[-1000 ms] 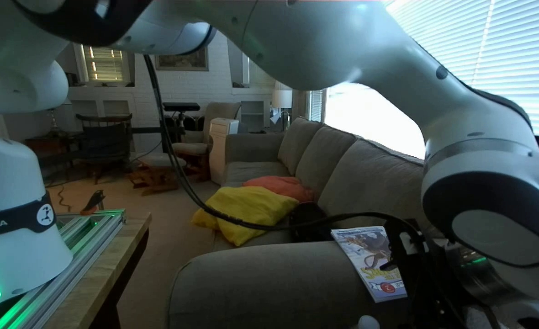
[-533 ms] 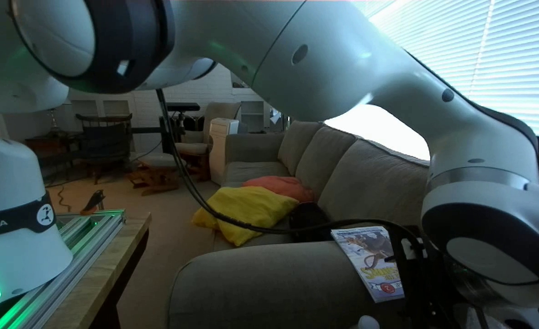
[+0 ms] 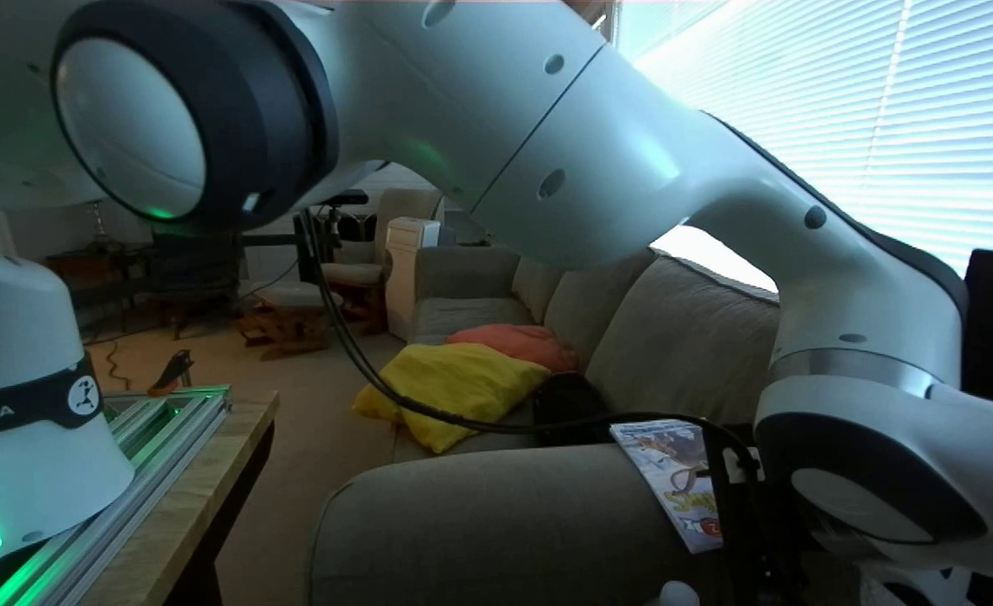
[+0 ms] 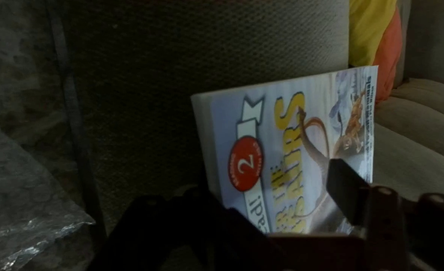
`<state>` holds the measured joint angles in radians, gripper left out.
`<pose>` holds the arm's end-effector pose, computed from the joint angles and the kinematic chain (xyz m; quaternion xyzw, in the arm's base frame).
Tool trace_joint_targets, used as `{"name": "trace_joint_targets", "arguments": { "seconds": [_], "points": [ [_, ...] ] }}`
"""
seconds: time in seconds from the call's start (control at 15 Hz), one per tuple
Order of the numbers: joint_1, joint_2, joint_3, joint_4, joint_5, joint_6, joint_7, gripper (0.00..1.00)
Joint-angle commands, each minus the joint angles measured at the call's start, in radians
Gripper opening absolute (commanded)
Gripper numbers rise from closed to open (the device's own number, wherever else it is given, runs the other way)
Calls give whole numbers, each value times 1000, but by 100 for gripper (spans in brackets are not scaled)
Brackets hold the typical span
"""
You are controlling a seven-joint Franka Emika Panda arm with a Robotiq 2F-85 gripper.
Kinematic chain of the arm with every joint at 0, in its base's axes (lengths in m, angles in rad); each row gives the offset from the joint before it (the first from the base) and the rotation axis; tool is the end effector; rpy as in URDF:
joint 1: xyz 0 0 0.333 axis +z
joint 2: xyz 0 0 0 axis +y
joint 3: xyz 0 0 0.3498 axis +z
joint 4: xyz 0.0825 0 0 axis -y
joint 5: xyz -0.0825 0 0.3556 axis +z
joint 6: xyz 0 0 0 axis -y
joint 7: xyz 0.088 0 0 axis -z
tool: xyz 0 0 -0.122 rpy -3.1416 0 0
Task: Pick the magazine up from the arm rest and place it in front of the monitor
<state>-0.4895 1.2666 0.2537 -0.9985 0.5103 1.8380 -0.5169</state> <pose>0.7075 -0.1899 0.0824 -0.9161 0.0426 0.0396 0.3966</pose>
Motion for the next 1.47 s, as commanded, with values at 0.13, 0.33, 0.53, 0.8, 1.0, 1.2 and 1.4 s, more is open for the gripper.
{"name": "trace_joint_targets", "arguments": {
  "seconds": [0.13, 0.33, 0.53, 0.8, 1.0, 1.2, 1.4],
  "points": [
    [-38, 16, 23, 42, 27, 2, -13, 32],
    [-52, 1, 27, 41, 24, 12, -12, 12],
    [-61, -7, 31, 45, 19, 16, -9, 0],
    [-56, -66, 20, -12, -4, 15, -7, 0],
    [-54, -147, 6, -89, -18, 27, -1, 1],
    [-50, -108, 10, -25, -6, 8, 0, 4],
    [-50, -144, 1, -60, -6, 10, 0, 4]
  ]
}}
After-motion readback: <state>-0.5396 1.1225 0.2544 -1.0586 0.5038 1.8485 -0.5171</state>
